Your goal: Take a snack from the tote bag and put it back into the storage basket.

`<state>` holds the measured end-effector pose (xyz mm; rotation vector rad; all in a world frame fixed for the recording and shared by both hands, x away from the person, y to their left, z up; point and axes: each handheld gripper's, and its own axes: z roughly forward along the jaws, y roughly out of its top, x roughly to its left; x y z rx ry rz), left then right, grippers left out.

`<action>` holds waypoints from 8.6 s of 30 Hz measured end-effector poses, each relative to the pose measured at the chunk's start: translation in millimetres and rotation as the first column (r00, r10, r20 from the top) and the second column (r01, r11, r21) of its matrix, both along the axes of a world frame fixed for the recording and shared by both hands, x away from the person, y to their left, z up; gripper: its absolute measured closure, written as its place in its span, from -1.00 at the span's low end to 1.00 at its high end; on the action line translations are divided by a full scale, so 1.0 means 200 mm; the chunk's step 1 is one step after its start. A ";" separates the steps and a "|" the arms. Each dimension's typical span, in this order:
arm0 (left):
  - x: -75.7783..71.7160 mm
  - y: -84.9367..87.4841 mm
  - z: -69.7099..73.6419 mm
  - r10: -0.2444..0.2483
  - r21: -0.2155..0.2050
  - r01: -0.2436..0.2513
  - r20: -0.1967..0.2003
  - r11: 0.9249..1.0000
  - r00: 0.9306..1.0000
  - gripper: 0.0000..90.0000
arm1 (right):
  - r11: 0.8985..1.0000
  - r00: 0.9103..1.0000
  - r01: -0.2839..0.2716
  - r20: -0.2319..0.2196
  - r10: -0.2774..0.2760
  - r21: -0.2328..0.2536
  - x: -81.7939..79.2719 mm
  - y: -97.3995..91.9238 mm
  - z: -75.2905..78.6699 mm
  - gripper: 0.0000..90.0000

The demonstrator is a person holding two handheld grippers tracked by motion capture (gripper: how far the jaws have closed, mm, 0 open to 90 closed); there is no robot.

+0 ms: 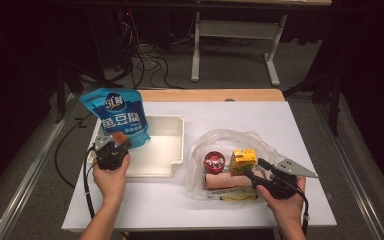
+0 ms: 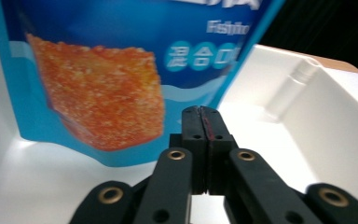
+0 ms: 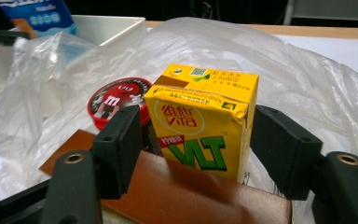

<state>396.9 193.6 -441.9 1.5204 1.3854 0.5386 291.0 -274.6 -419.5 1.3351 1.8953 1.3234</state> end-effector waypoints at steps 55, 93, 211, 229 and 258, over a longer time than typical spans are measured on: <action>-0.29 -0.36 0.12 -0.275 0.008 0.276 0.118 0.961 0.954 -0.17 | 0.962 0.968 0.234 -0.061 -0.245 -0.141 0.17 0.21 -0.09 -0.32; -0.42 -0.81 0.22 -0.602 0.076 0.600 0.185 0.797 0.777 -0.28 | 0.995 0.994 0.098 0.054 -0.096 -0.036 0.05 0.21 0.24 -0.29; -0.31 -0.53 0.29 -0.530 0.095 0.524 0.234 0.847 0.815 0.12 | 0.999 1.000 -0.022 0.018 0.021 0.035 0.01 0.21 0.17 -0.47; -0.20 -0.38 0.18 -0.424 0.090 0.414 0.198 0.906 0.884 0.12 | 1.000 1.000 -0.014 0.003 0.014 -0.018 -0.01 0.14 0.08 -0.46; 0.13 -0.41 -0.01 -0.366 0.099 0.358 0.080 0.929 0.927 0.12 | 1.000 1.000 0.018 -0.019 -0.018 -0.003 -0.03 0.05 0.00 -0.39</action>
